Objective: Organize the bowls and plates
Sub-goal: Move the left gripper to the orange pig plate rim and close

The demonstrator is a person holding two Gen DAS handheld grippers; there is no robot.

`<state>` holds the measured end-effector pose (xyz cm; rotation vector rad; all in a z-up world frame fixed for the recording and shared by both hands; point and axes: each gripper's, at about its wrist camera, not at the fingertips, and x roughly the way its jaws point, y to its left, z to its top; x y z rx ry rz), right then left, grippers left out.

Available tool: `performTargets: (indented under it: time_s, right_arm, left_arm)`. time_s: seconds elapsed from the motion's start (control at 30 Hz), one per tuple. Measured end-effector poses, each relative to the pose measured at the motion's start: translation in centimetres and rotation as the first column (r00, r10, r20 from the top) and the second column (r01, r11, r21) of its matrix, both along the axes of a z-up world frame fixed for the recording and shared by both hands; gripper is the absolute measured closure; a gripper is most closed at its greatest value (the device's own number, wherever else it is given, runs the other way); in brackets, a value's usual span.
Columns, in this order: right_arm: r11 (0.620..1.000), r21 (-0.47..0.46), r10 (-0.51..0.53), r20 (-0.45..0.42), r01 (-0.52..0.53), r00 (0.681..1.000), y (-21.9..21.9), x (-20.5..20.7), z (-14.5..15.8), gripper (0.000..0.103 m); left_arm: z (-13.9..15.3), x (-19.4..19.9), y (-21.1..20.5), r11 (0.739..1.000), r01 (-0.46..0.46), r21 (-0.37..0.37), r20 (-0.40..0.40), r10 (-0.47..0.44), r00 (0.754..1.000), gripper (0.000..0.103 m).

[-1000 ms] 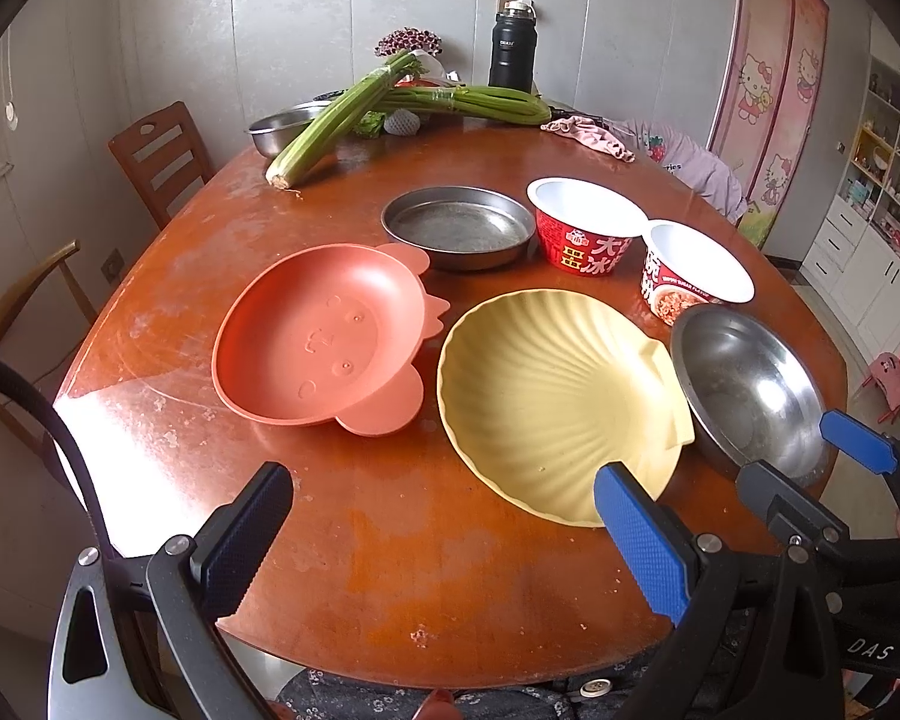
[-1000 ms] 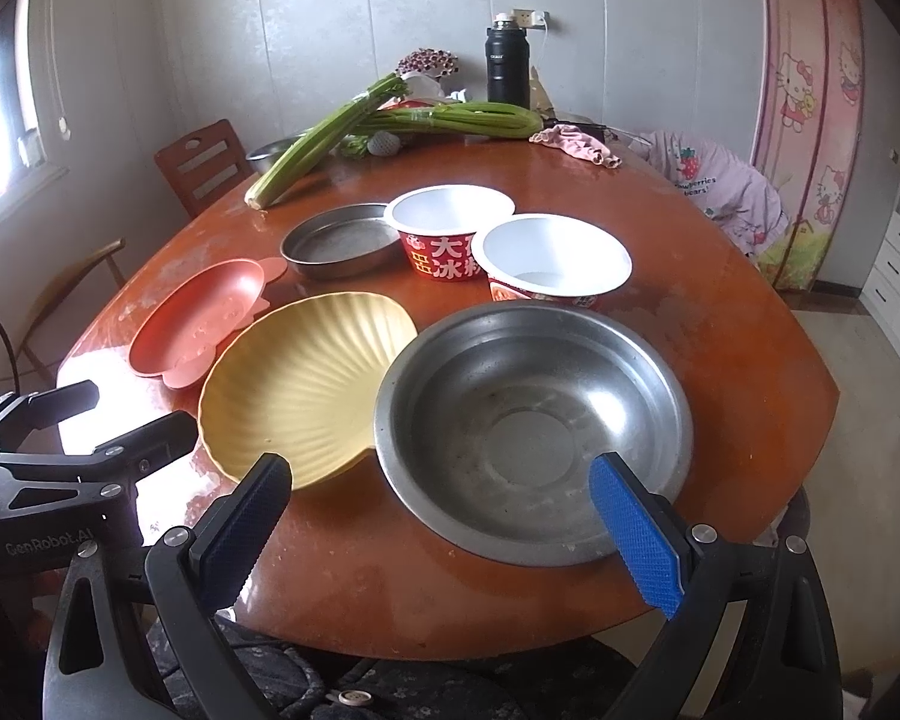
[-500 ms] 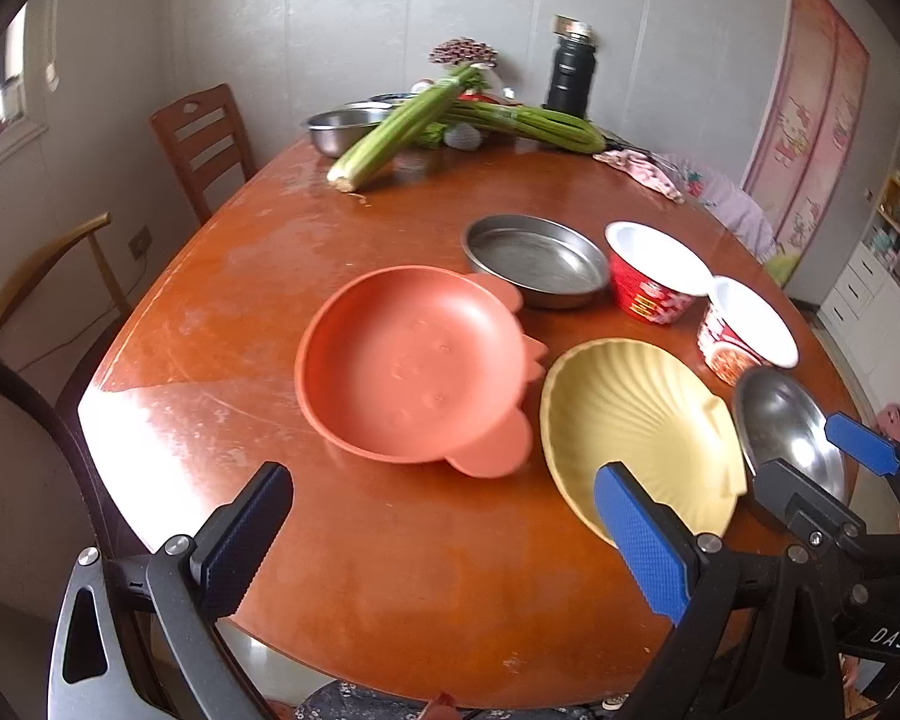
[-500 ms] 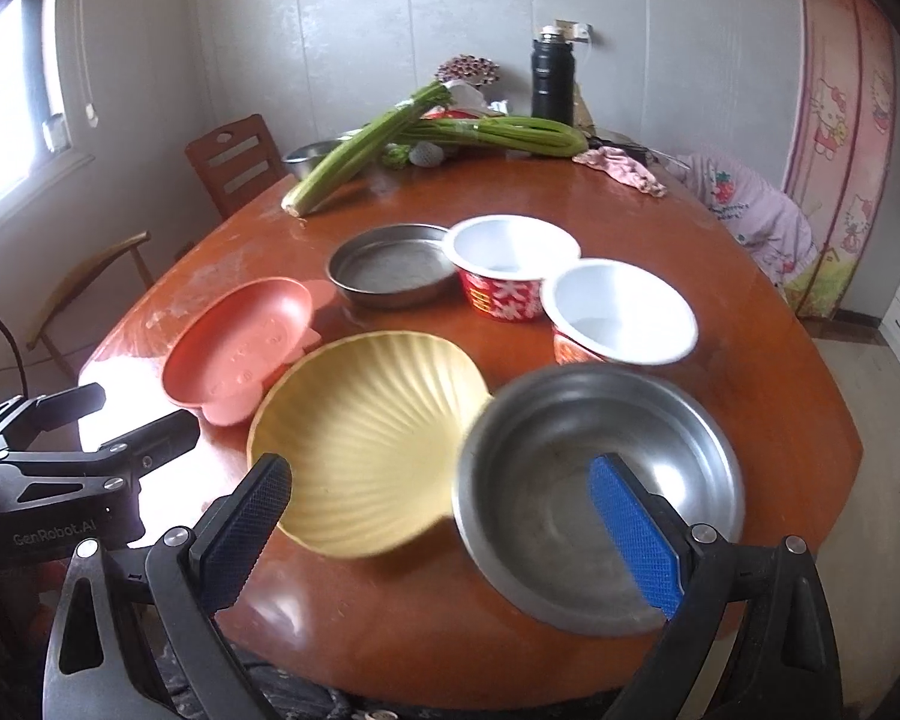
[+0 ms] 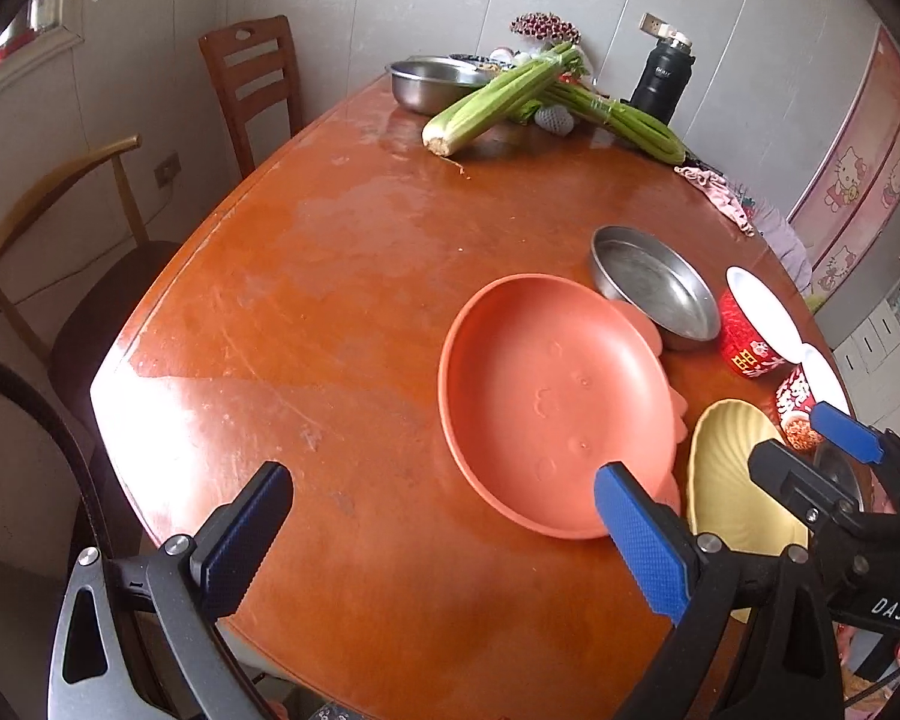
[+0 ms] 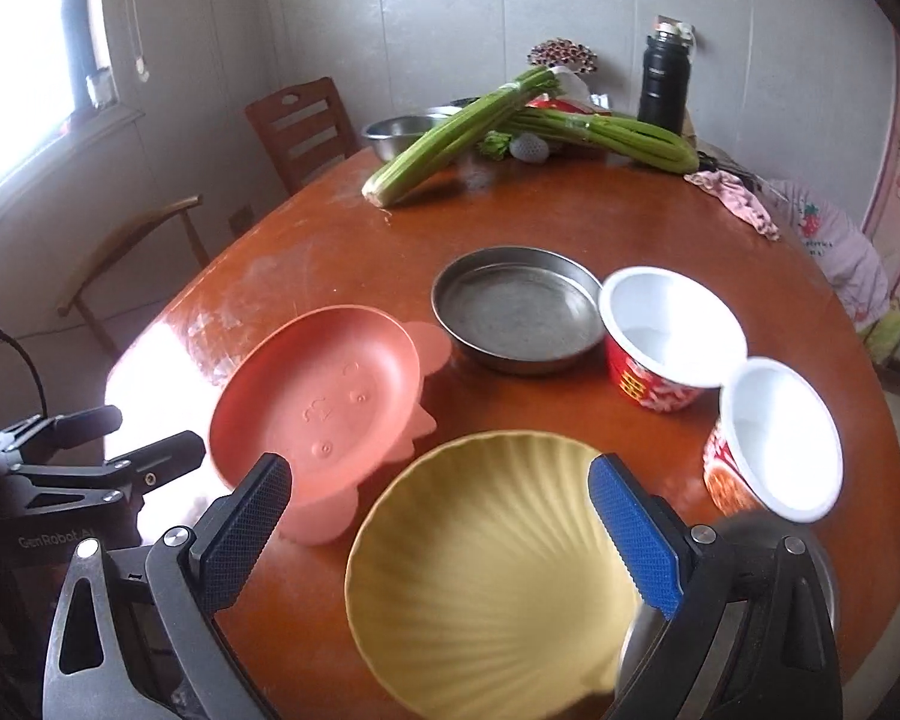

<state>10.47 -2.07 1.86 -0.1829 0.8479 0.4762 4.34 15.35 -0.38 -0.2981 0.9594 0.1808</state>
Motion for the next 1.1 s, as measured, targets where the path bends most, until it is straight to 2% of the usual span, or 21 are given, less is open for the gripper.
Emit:
performTargets:
  time_s: [0.13, 0.23, 0.33, 0.4, 0.47, 0.67, 0.73, 0.77, 0.87, 0.93, 1.0, 1.1]
  right_arm:
    - [1.0, -0.014, 0.007, -0.023, -0.007, 1.0, 1.6, 1.6, -0.9, 0.004]
    - [0.998, -0.069, 0.004, -0.026, -0.006, 1.0, 2.7, 2.6, -1.6, 0.009]
    - [0.994, -0.108, -0.003, -0.02, 0.001, 1.0, 3.6, 3.6, -2.3, 0.017]
    - [0.994, -0.109, 0.0, -0.059, -0.006, 0.998, 3.8, 4.3, -3.0, 0.037]
    - [0.994, -0.11, 0.003, -0.092, -0.014, 0.996, 4.1, 4.9, -3.7, 0.045]
    - [0.994, -0.107, 0.022, -0.099, -0.033, 0.995, 4.7, 5.5, -4.2, 0.048]
    - [0.994, -0.097, 0.03, -0.115, -0.042, 0.993, 4.9, 5.6, -4.5, 0.051]
    - [0.994, -0.098, 0.031, -0.125, -0.044, 0.992, 4.9, 5.8, -4.7, 0.055]
    - [0.993, -0.103, 0.044, -0.127, -0.058, 0.991, 5.2, 5.8, -5.0, 0.058]
    - [0.994, -0.091, 0.054, -0.134, -0.067, 0.989, 5.4, 5.9, -5.1, 0.061]
    - [0.995, -0.073, 0.063, -0.145, -0.075, 0.987, 5.4, 5.8, -5.1, 0.063]
    - [0.994, -0.072, 0.07, -0.145, -0.081, 0.987, 5.7, 5.7, -5.1, 0.063]
  left_arm:
    - [-0.8, 1.5, 1.1, 1.0, -0.002, -0.004, -0.029, 0.002, 1.0, 0.002]
    - [-1.6, 2.7, 1.7, 1.0, 0.013, -0.028, -0.053, -0.014, 0.998, 0.002]
    - [-2.3, 3.7, 1.9, 0.999, 0.023, -0.024, -0.075, -0.024, 0.997, 0.003]
    - [-2.5, 4.0, 1.6, 0.999, 0.033, -0.01, -0.072, -0.034, 0.997, 0.005]
    - [-2.5, 4.2, 1.2, 0.999, 0.052, -0.009, -0.067, -0.052, 0.996, 0.006]
    - [-2.9, 5.1, 0.5, 0.996, 0.087, -0.024, -0.07, -0.088, 0.994, 0.024]
    - [-3.0, 5.3, 0.4, 0.995, 0.094, -0.034, -0.073, -0.097, 0.993, 0.039]
    - [-3.1, 5.4, 0.2, 0.995, 0.098, -0.036, -0.075, -0.1, 0.992, 0.042]
    - [-3.1, 5.5, 0.0, 0.993, 0.11, -0.046, -0.072, -0.113, 0.991, 0.047]
    - [-3.2, 5.5, 0.0, 0.992, 0.116, -0.055, -0.07, -0.12, 0.99, 0.057]
    - [-3.2, 5.6, -0.1, 0.99, 0.122, -0.068, -0.069, -0.127, 0.99, 0.063]
    - [-3.2, 5.7, -0.1, 0.991, 0.12, -0.06, -0.067, -0.124, 0.99, 0.064]
